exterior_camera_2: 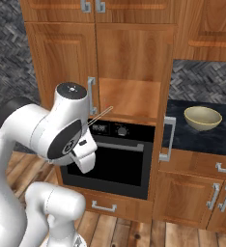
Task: Open the cabinet and setup a tea strainer by placing it in the bowl upright.
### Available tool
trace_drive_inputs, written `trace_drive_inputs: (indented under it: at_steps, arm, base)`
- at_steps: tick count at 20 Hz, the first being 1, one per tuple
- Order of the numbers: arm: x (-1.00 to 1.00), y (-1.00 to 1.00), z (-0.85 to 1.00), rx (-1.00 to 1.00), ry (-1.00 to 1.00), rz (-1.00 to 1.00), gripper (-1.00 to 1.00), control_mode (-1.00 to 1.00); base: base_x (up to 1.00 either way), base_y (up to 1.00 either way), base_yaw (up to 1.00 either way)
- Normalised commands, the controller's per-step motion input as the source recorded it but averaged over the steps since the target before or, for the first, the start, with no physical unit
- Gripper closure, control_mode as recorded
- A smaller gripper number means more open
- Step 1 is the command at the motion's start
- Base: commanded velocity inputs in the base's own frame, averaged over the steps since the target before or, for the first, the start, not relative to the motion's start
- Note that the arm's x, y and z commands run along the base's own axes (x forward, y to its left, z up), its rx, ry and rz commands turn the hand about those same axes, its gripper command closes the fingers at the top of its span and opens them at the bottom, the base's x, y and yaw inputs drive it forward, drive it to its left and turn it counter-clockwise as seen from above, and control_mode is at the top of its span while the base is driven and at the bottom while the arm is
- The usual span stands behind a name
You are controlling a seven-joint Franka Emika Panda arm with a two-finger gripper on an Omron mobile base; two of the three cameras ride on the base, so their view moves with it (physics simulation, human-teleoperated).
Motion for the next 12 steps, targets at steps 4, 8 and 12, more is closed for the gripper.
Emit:
trace_drive_inputs:
  at_steps: [4,8,12]
  arm:
    - [-0.19,-0.11,0.00,0.00,0.00,-0.02,1.00,1.00]
    - [0.00,0.00,0.00,0.00,0.00,0.00,1.00,1.00]
    - [0.00,0.00,0.00,0.00,0.00,0.00,1.00,1.00]
  base:
    - [-0.32,-0.16,-0.03]
    - [-0.71,-0.47,-0.13]
    - [-0.17,-0.33,-0.12]
